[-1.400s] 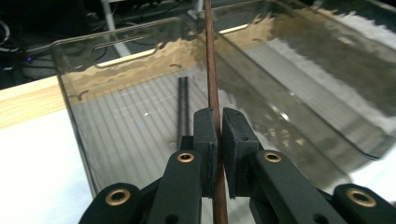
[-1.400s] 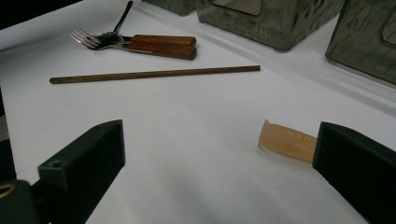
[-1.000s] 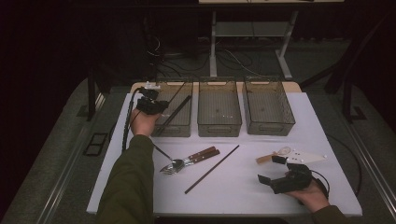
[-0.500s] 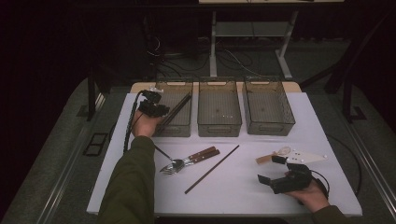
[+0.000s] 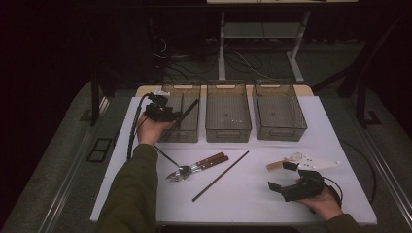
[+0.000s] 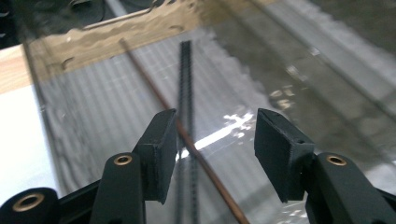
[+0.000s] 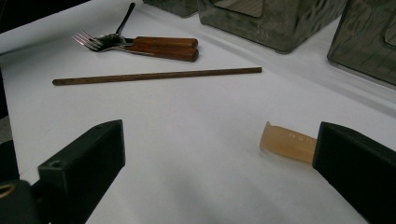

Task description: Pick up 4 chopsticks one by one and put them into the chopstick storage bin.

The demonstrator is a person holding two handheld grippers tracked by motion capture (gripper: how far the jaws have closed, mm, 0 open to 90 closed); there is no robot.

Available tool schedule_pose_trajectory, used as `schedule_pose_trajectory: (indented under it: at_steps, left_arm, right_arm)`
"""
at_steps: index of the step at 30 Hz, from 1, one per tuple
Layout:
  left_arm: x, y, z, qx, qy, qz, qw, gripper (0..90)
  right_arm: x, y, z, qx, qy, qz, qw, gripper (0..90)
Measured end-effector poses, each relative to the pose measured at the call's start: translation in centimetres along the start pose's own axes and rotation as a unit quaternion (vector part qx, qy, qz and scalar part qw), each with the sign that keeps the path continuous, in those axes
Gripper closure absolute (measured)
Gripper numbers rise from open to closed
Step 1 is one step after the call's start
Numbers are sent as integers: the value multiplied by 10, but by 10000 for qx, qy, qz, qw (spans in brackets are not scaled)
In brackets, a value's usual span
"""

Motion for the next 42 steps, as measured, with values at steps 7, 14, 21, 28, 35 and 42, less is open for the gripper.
schedule_pose_trajectory:
  at_steps: [7, 14, 21, 28, 35, 42]
  left_arm:
    - [23, -7, -3, 119, 223, -331, 9991, 395]
    - [51, -16, -10, 157, 428, -684, 9966, 309]
    - [78, -21, -21, 195, 659, -863, 9939, 248]
    - [95, -26, -34, 163, 808, -922, 9923, 213]
    - [118, -29, -52, 186, 935, -1072, 9897, 176]
    - [146, -20, -75, -49, 1106, -1287, 9855, 175]
  right_arm:
    - [0, 0, 0, 1, -4, -9, 10000, 23]
    - [0, 0, 0, 3, -7, -24, 10000, 23]
    - [1, 0, 0, 6, -5, -43, 10000, 23]
    - [1, 0, 0, 7, 23, -48, 10000, 23]
    - [1, -2, 0, 54, 6, -49, 10000, 23]
    - [0, -1, 1, 55, -2, -40, 10000, 23]
Point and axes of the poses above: each handheld gripper's, and its own axes: y roughly forward along the jaws, z roughly out of its top, x roughly to its right, the point moved 8 cm from there along y, roughly forward along the jaws, and after that the axes turned 14 degrees about -z, right-handed, at the moved point
